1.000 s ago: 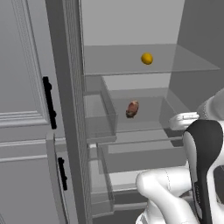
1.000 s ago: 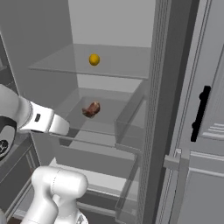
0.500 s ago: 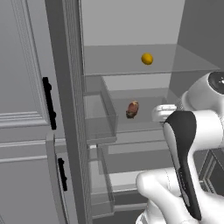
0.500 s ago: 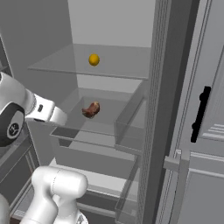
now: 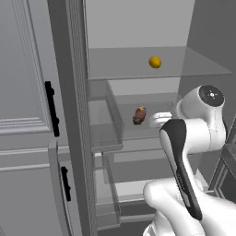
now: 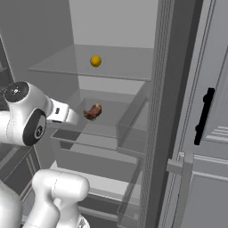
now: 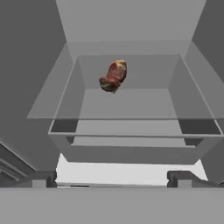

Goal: Place one lemon and one steak in each tupperware on the nearby counter, to pack two identical lunches.

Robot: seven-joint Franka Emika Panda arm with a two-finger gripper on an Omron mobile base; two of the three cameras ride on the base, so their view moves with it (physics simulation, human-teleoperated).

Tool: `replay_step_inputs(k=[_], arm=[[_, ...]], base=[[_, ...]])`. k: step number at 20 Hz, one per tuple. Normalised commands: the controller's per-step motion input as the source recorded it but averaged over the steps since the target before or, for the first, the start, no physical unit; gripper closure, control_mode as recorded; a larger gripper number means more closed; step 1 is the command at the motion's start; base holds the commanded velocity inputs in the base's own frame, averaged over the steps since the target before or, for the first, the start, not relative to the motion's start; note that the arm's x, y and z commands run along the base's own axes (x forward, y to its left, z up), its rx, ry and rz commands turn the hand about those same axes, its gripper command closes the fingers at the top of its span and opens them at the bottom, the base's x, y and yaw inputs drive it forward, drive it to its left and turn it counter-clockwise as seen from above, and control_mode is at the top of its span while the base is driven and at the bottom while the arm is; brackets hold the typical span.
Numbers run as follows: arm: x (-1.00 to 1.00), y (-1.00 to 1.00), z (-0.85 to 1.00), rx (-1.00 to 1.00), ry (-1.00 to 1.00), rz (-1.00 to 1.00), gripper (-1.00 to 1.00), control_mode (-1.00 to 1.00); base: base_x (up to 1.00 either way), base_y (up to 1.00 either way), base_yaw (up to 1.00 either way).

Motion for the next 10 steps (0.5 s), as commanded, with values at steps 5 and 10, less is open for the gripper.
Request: replay_step_inputs(k=[5, 10], arm=[[0.61, 0.01, -0.06, 0.00, 0.00, 0.00, -1.00, -1.00], [0.45, 0.00, -0.18, 0.00, 0.00, 0.00, -1.00, -1.00]], base=[[0.00, 0.00, 0.00], [0.00, 0.00, 0.00]])
